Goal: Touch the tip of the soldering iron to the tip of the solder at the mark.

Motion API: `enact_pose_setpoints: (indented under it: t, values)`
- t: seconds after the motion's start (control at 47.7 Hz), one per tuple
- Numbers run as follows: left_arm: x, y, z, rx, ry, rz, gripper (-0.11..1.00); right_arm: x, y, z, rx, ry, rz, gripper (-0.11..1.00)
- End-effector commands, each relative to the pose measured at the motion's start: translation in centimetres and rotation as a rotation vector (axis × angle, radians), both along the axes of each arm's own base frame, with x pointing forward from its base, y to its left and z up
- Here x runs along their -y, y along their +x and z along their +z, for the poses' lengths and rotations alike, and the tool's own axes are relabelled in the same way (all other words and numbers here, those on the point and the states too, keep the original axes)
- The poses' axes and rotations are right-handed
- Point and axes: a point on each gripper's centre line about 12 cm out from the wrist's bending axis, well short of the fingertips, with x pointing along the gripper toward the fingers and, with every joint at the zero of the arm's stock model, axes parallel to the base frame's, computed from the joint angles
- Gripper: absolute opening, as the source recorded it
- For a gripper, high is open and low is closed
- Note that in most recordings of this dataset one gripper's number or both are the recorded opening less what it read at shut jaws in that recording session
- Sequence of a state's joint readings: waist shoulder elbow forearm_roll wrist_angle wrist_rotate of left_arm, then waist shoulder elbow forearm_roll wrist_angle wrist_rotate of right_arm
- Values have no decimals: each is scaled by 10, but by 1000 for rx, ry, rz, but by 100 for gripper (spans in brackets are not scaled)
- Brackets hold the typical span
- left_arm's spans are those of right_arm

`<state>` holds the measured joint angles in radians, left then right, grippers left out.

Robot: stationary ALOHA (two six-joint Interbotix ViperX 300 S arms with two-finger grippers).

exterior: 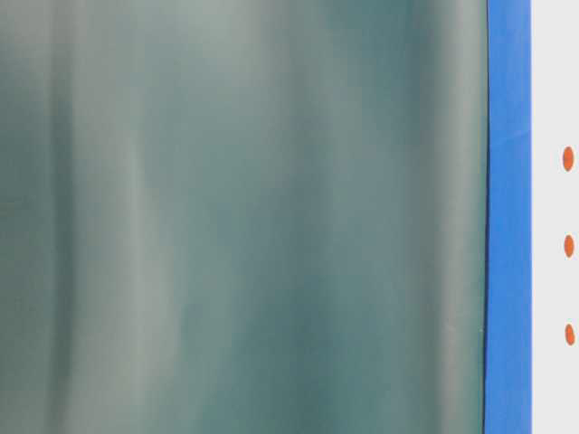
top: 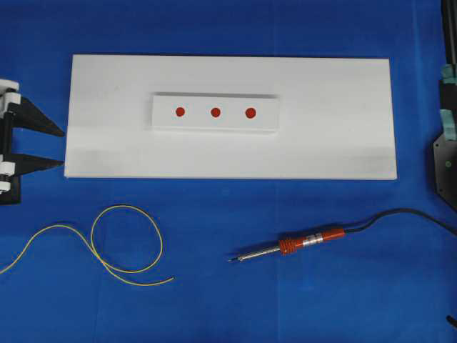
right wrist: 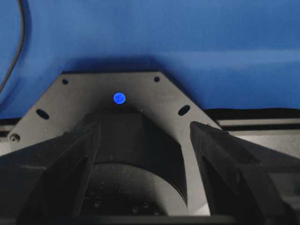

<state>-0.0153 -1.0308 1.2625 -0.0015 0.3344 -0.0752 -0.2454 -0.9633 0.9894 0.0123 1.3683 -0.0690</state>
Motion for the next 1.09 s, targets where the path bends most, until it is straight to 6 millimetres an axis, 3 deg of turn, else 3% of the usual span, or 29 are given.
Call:
enact_pose_setpoints:
  t: [0.0, 0.21, 0.608, 0.797, 1.07]
  values:
    - [-1, 3, 3, 6, 3, 2, 55, 0, 0, 14, 53, -15, -1, 63]
    - [0, 6, 9, 60, 2, 0, 55, -3, -11, 23, 50, -14, -1, 64]
    - [0, 24, 49, 407, -1, 0, 55, -6, -27, 21, -78, 18, 1, 64]
    - [0, 42, 70, 523, 10, -4, 55, -6, -27, 21, -76, 17, 1, 64]
    - [1, 61, 61, 465, 11, -4, 56, -6, -27, 21, -75, 17, 1, 64]
